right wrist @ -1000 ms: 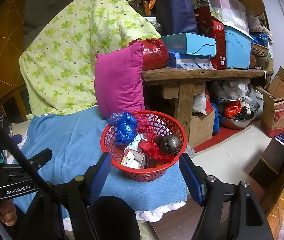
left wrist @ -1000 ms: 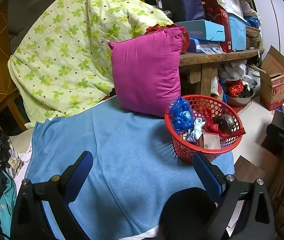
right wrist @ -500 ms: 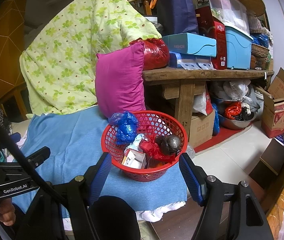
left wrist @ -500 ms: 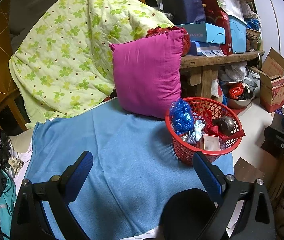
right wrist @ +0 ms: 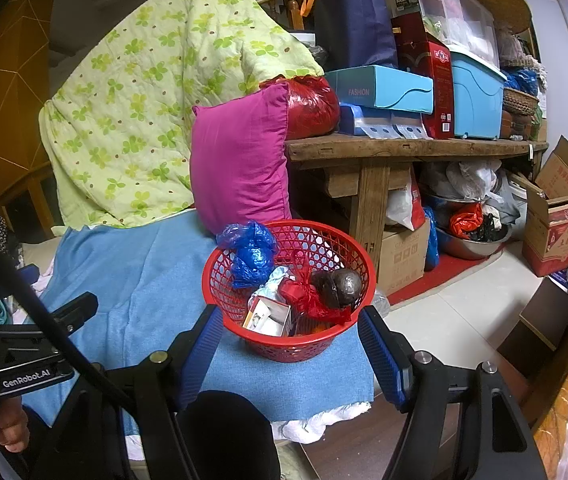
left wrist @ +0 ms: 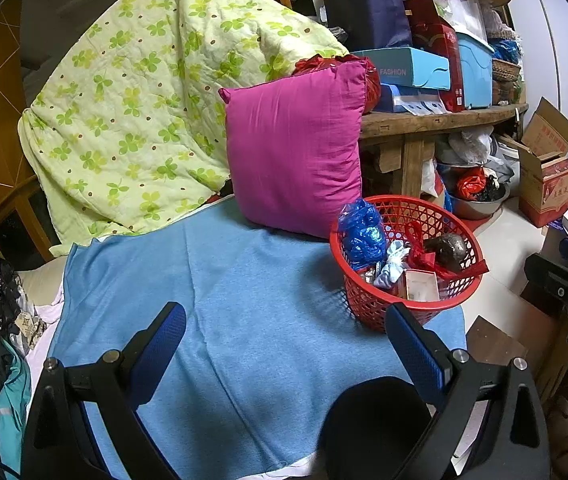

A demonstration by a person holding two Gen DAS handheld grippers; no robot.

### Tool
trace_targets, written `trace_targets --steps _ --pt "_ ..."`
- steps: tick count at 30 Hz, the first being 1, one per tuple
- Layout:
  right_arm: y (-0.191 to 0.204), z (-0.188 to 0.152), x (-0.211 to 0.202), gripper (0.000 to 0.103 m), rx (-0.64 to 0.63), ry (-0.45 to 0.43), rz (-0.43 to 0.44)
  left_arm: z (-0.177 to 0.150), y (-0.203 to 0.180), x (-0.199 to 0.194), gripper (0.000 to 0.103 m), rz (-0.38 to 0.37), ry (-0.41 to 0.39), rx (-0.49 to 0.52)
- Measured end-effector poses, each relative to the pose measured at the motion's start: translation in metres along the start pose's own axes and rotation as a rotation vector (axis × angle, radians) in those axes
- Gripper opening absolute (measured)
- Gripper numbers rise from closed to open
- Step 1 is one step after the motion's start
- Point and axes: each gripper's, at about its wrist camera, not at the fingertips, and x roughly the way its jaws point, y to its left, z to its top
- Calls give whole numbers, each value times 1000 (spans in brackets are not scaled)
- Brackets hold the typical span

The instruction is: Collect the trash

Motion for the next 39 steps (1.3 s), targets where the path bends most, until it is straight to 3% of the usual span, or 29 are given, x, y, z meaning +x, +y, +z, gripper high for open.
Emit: trace_targets --steps 39 --pt "3 -2 5 73 -9 6 4 -4 4 1 100 -5 0 -7"
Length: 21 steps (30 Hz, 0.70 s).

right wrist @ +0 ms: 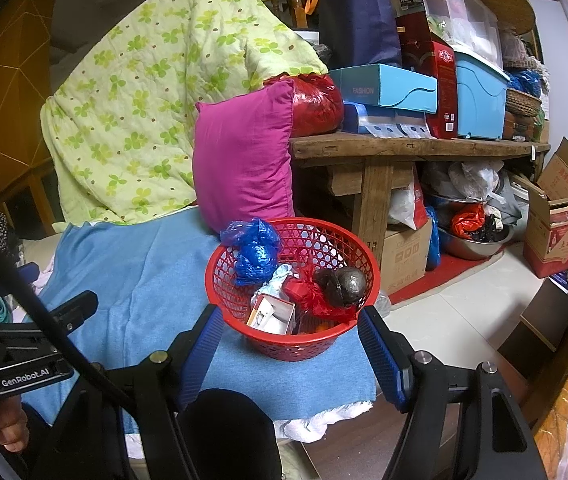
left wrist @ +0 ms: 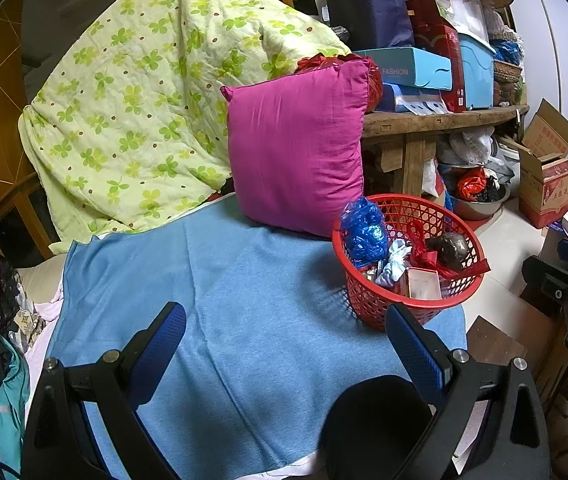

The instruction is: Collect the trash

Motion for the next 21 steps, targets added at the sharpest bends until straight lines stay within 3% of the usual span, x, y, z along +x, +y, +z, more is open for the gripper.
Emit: trace_targets --steps 21 --pt "6 6 2 73 -20 4 7 0 8 -1 100 -1 -1 -9"
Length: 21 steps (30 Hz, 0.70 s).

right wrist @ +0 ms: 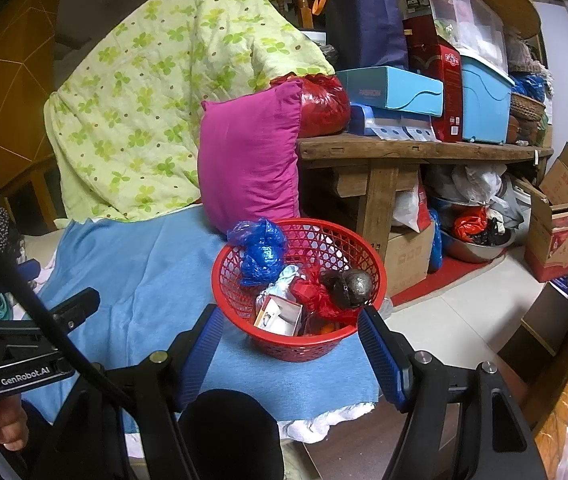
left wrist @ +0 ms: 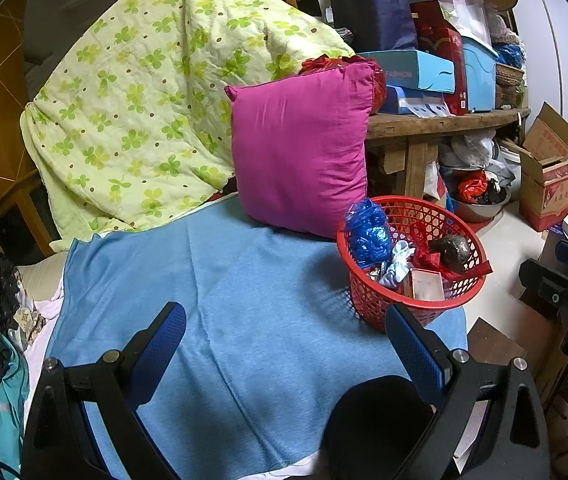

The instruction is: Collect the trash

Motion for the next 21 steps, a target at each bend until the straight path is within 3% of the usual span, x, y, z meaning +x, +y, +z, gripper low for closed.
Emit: trace_targets --steps 21 --pt "5 0 3 73 -14 6 2 -5 11 0 100 -4 6 -22"
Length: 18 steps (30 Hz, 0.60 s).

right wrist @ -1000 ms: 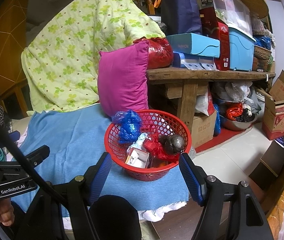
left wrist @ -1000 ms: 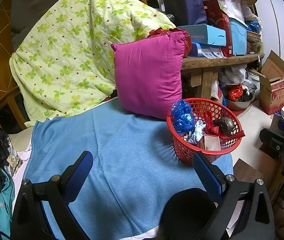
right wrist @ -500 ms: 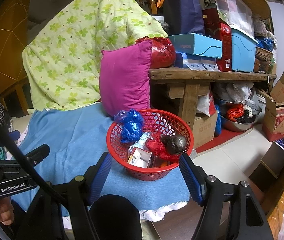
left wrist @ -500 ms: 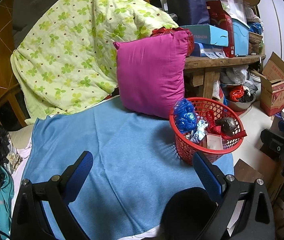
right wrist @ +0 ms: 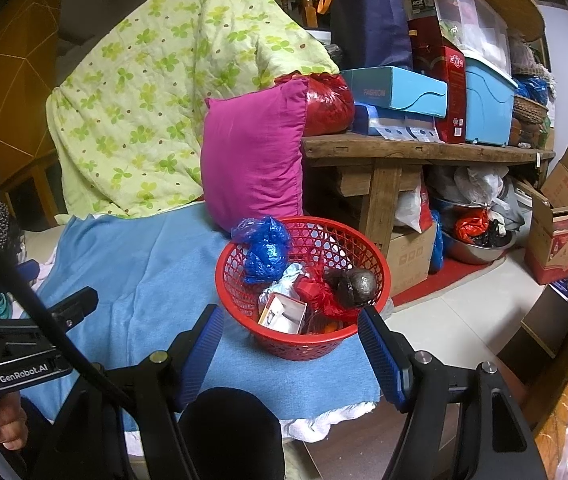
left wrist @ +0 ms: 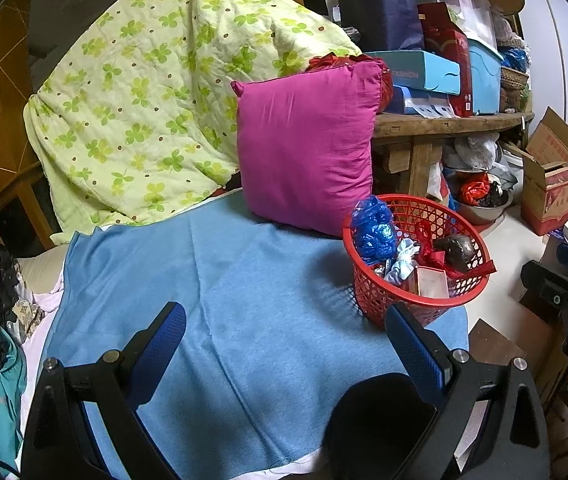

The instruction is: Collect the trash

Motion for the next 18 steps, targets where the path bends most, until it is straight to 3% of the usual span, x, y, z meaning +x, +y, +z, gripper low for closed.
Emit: trace_targets --steps 18 --pt "0 0 1 73 -3 3 1 -2 2 1 100 -5 3 -8"
